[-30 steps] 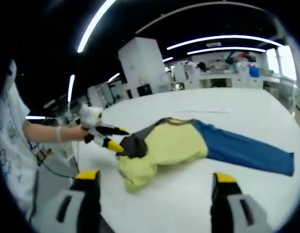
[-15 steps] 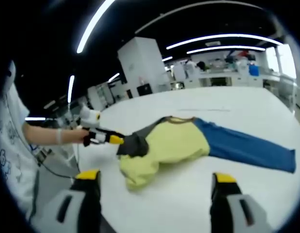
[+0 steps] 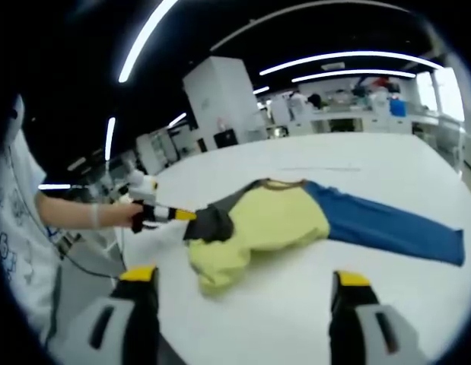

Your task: Fold the garment on the visible template until the final outline fits inside the template.

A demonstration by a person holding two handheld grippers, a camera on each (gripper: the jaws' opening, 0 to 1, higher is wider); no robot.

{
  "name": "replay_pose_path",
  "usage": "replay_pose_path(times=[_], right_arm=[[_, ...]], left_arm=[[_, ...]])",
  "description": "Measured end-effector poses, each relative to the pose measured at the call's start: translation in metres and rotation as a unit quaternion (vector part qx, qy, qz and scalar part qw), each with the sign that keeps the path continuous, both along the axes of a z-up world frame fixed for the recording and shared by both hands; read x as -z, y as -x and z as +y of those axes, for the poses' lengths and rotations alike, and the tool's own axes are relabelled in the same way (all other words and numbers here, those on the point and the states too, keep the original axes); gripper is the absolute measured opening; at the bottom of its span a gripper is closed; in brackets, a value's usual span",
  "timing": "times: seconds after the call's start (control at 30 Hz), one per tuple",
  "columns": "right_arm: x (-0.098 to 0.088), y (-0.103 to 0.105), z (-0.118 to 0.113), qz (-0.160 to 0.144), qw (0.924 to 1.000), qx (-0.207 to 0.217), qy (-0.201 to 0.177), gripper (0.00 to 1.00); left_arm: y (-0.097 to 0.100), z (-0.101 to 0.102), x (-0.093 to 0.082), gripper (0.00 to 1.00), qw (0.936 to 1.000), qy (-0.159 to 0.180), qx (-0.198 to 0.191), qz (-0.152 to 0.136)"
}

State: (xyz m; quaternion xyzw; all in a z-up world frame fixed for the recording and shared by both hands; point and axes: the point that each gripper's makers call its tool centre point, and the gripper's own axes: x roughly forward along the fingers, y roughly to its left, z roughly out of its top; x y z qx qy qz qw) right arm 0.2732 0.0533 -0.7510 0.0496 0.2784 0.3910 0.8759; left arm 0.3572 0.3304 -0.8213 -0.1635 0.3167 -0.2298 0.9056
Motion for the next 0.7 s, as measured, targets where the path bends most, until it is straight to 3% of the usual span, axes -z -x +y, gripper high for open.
replay_pose_path(times=[0.07, 0.33, 0.47, 0.7], right_arm=[[0.000, 0.000, 0.001, 0.000, 1.0000, 0.000, 0.000, 0.94], [0.001, 0.001, 0.005, 0.000, 1.0000, -0.004, 0.001, 0.94], [0.001, 0.001, 0.006, 0.000, 1.0000, -0.006, 0.003, 0.93], [0.000, 0.001, 0.008, -0.001, 1.0000, -0.008, 0.003, 0.93]], left_arm=[[0.000, 0.002, -0.002, 0.18, 0.9998, 0.015, -0.009, 0.001], [0.008, 0.004, -0.004, 0.11, 0.9998, 0.012, -0.012, -0.005], [0.010, 0.008, -0.007, 0.00, 0.9998, 0.016, -0.013, -0.007], [0.012, 0.019, -0.010, 0.00, 0.9997, 0.014, -0.019, -0.010]])
